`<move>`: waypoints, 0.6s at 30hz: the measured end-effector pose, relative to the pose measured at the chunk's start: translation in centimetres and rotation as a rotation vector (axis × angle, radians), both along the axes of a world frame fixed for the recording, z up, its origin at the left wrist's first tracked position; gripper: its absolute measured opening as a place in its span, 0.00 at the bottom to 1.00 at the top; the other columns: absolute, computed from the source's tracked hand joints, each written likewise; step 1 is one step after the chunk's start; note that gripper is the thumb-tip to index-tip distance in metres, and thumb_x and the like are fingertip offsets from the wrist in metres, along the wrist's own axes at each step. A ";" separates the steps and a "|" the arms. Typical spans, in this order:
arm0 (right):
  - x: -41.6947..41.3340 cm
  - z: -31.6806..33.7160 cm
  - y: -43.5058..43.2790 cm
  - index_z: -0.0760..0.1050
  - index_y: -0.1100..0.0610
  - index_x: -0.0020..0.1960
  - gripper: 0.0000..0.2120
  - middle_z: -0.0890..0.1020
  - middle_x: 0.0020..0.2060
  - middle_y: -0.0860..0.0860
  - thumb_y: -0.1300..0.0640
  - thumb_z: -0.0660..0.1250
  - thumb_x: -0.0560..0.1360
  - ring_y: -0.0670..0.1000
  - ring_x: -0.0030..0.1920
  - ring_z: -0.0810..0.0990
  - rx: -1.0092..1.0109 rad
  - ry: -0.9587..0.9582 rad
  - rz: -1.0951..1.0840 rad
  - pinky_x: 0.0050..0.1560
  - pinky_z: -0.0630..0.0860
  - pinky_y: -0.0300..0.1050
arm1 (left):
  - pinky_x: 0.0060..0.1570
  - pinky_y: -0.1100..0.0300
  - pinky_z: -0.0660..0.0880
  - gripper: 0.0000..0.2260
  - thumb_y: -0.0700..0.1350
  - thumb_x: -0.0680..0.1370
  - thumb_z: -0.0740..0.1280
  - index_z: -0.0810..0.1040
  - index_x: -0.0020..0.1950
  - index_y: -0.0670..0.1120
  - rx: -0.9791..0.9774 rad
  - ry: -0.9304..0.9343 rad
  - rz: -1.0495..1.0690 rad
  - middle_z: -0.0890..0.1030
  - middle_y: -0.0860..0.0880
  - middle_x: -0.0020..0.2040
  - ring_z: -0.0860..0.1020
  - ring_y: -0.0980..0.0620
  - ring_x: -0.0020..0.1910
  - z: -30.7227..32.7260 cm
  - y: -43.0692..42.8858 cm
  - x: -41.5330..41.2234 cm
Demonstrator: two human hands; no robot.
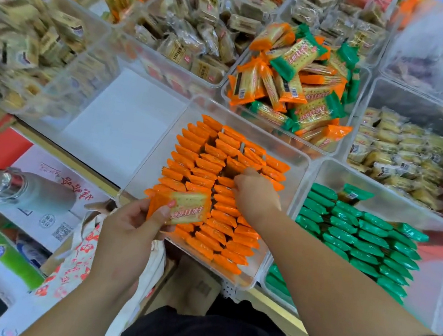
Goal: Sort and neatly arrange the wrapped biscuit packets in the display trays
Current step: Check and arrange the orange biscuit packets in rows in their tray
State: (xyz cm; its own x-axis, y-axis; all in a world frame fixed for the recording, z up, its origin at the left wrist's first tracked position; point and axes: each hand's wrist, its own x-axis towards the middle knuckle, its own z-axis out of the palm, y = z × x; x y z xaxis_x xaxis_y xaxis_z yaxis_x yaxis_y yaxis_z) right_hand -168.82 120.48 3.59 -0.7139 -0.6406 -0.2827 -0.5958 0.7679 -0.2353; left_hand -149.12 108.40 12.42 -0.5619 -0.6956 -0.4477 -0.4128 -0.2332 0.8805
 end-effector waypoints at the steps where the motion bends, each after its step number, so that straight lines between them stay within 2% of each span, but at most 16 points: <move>1: 0.1 -0.2 0.0 0.81 0.57 0.52 0.10 0.77 0.53 0.55 0.65 0.62 0.78 0.58 0.52 0.79 0.039 0.032 0.049 0.45 0.74 0.48 | 0.39 0.61 0.77 0.06 0.41 0.80 0.68 0.84 0.53 0.46 0.050 0.005 0.015 0.86 0.48 0.42 0.82 0.55 0.36 0.1 -0.1 0.2; 4: 0.6 0.0 0.7 0.81 0.57 0.56 0.11 0.78 0.55 0.55 0.64 0.62 0.78 0.58 0.57 0.75 0.027 0.069 0.098 0.52 0.74 0.48 | 0.38 0.60 0.78 0.08 0.41 0.80 0.67 0.82 0.58 0.44 0.163 0.023 0.030 0.86 0.43 0.46 0.82 0.52 0.37 0.0 -0.3 0.6; 6: 1.2 1.5 1.5 0.80 0.57 0.62 0.14 0.80 0.59 0.55 0.62 0.62 0.80 0.57 0.60 0.75 -0.134 0.020 0.020 0.59 0.73 0.49 | 0.38 0.58 0.79 0.10 0.41 0.80 0.67 0.80 0.61 0.43 0.254 0.071 0.044 0.85 0.41 0.48 0.82 0.50 0.38 0.3 -0.2 0.4; 7: 1.8 2.8 1.9 0.80 0.57 0.63 0.14 0.81 0.58 0.54 0.61 0.62 0.81 0.56 0.60 0.76 -0.255 -0.053 -0.067 0.59 0.72 0.48 | 0.37 0.59 0.79 0.11 0.41 0.80 0.67 0.79 0.62 0.42 0.299 0.097 0.045 0.85 0.41 0.48 0.83 0.49 0.38 0.5 -0.1 0.3; 8: 2.5 4.4 2.5 0.82 0.57 0.61 0.13 0.83 0.56 0.53 0.60 0.62 0.81 0.53 0.58 0.78 -0.393 -0.181 -0.181 0.57 0.74 0.47 | 0.36 0.60 0.79 0.12 0.41 0.80 0.67 0.78 0.62 0.42 0.334 0.118 0.043 0.85 0.41 0.48 0.83 0.48 0.38 0.7 0.0 0.3; 10: 4.3 8.1 3.7 0.84 0.55 0.53 0.11 0.85 0.47 0.50 0.58 0.63 0.82 0.49 0.49 0.82 -0.642 -0.612 -0.417 0.52 0.78 0.48 | 0.35 0.60 0.80 0.12 0.41 0.80 0.66 0.77 0.63 0.43 0.396 0.138 0.043 0.86 0.42 0.48 0.84 0.48 0.38 0.9 0.4 0.2; 11: 5.2 9.6 4.5 0.84 0.55 0.51 0.09 0.85 0.44 0.50 0.57 0.65 0.81 0.49 0.46 0.83 -0.736 -0.795 -0.478 0.49 0.80 0.49 | 0.35 0.60 0.80 0.12 0.41 0.80 0.66 0.76 0.64 0.43 0.431 0.143 0.042 0.86 0.42 0.48 0.84 0.47 0.38 1.0 0.6 0.2; 12: 6.0 11.0 5.4 0.84 0.54 0.51 0.06 0.86 0.44 0.50 0.58 0.68 0.80 0.50 0.46 0.84 -0.790 -0.875 -0.466 0.48 0.81 0.48 | 0.35 0.60 0.80 0.13 0.41 0.80 0.65 0.75 0.65 0.43 0.469 0.147 0.037 0.85 0.41 0.48 0.84 0.47 0.38 1.0 0.9 0.2; 13: 6.8 12.1 6.3 0.84 0.53 0.51 0.05 0.86 0.45 0.51 0.59 0.72 0.77 0.52 0.46 0.84 -0.823 -0.888 -0.426 0.47 0.82 0.48 | 0.34 0.59 0.80 0.14 0.41 0.80 0.65 0.74 0.65 0.43 0.510 0.152 0.024 0.85 0.41 0.48 0.84 0.47 0.38 1.1 1.3 0.2; 15: 8.1 13.6 7.6 0.84 0.53 0.51 0.09 0.86 0.46 0.53 0.62 0.76 0.73 0.55 0.46 0.85 -0.886 -0.881 -0.396 0.48 0.82 0.50 | 0.34 0.59 0.79 0.15 0.42 0.79 0.65 0.74 0.65 0.43 0.578 0.154 -0.022 0.84 0.42 0.47 0.83 0.47 0.37 1.5 2.2 0.3; 18: 9.1 14.4 8.9 0.84 0.56 0.49 0.09 0.85 0.41 0.55 0.65 0.77 0.71 0.54 0.41 0.83 -0.973 -0.898 -0.488 0.44 0.80 0.49 | 0.33 0.59 0.79 0.17 0.43 0.75 0.66 0.75 0.64 0.43 0.653 0.157 -0.078 0.83 0.42 0.46 0.82 0.48 0.34 2.1 3.5 0.6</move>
State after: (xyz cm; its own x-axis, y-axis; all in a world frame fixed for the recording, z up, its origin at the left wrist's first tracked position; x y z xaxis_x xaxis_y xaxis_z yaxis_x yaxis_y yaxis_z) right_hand -159.69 129.37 17.99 -0.7335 -0.5842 -0.3475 0.3132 0.1633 -0.9355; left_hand -148.52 111.91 14.49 -0.6921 -0.2649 -0.6714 -0.3290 -0.7122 0.6201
